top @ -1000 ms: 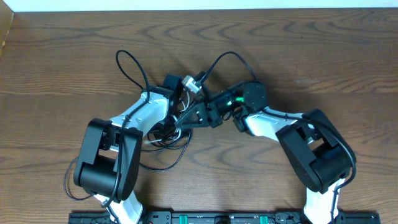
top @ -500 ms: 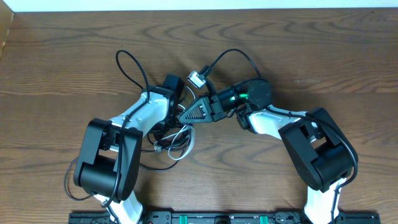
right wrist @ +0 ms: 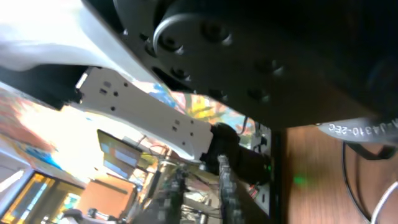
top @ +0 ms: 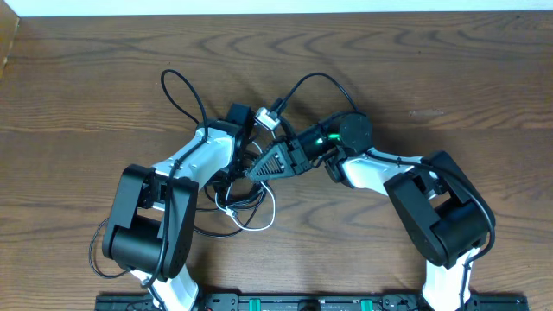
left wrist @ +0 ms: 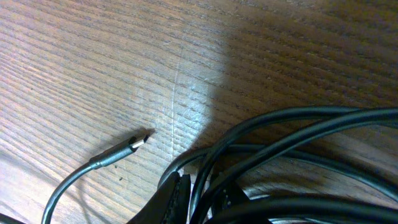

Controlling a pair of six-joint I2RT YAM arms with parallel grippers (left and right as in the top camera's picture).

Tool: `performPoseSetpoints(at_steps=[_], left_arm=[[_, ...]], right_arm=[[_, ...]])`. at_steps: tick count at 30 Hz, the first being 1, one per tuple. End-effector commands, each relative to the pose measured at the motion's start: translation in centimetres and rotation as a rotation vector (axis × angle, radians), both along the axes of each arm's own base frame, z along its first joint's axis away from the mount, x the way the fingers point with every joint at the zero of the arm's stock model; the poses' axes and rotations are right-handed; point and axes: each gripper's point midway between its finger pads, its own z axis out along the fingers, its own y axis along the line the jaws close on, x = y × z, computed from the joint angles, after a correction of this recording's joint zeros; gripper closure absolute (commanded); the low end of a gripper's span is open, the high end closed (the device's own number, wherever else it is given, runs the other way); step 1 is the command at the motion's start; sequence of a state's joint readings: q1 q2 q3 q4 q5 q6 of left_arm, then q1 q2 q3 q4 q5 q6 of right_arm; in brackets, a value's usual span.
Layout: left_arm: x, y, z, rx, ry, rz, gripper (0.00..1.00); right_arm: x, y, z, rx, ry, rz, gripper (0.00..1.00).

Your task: Untangle cables

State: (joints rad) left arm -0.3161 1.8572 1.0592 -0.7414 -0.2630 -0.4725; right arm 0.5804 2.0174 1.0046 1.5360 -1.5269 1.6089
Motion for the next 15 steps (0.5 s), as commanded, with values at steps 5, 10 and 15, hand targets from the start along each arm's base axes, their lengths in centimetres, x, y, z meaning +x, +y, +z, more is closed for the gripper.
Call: performPoseSetpoints(at_steps=[5, 10, 15], left_arm=[[-2.5, -0.2, -2.5, -0.019, 0.109, 0.009, 0.8], [-2.5, -0.2, -2.5, -0.019, 0.109, 0.009, 0.8], [-2.5, -0.2, -2.5, -0.019, 0.109, 0.009, 0.8]], right_arm=[[-0.3, -0.8, -1.1, -0.04, 0.03, 0.017, 0.64], [-0.4, -0.9, -3.6, -0.09, 0.108, 0.016, 0.64], [-0.7, -1.7, -5.3, -0.112, 0.145, 0.002, 0.63]])
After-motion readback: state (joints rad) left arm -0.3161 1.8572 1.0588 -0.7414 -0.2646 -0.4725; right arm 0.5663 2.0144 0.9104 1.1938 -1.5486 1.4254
